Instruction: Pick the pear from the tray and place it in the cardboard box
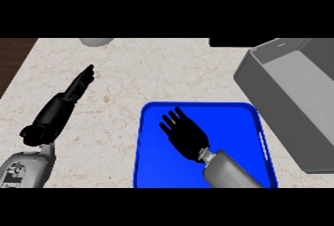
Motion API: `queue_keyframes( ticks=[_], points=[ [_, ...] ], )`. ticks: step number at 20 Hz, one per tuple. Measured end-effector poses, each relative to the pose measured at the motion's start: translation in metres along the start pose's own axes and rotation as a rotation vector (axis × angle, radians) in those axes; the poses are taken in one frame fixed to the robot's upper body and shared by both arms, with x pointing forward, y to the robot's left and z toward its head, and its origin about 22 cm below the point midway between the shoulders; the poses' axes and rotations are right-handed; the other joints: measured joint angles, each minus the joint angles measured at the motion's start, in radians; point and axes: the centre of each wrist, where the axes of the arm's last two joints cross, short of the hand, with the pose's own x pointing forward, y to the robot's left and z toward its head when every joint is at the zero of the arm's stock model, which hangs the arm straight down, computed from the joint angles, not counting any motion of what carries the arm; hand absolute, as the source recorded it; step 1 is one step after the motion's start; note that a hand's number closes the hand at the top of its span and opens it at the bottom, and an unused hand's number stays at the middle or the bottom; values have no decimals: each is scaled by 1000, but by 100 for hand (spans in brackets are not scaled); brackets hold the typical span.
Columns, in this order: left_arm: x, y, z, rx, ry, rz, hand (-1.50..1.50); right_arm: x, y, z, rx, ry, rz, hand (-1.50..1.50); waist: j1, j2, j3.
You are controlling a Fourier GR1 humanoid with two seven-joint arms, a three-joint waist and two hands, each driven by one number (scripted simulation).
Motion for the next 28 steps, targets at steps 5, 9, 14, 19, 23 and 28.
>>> queue_keyframes(
  ticks=[5, 9, 14, 19, 23, 28],
  points=[
    [2, 2, 1, -3, -2, -4, 0, -5, 3, -13, -44, -79, 40, 150, 3, -3, -1],
    [3, 2, -5, -1, 5, -3, 0, -8, 7, -16, -123, -126, 66, 150, 1, -5, -2],
    [-8, 3, 2, -6, 6, -3, 0, 0, 10, -16, -214, -176, 100, 150, -1, -6, -4],
    [-7, 1, 4, -4, -4, 0, 0, -33, 2, -21, -296, -11, -103, 150, 4, 2, 0],
    [-4, 3, 3, -4, -17, -10, 0, -83, -3, -19, -329, 275, -380, 150, 5, 11, 2],
    [-1, 1, -2, -9, -17, -8, 0, -135, -39, -23, -410, 469, -459, 150, 16, 9, 1]
  ],
)
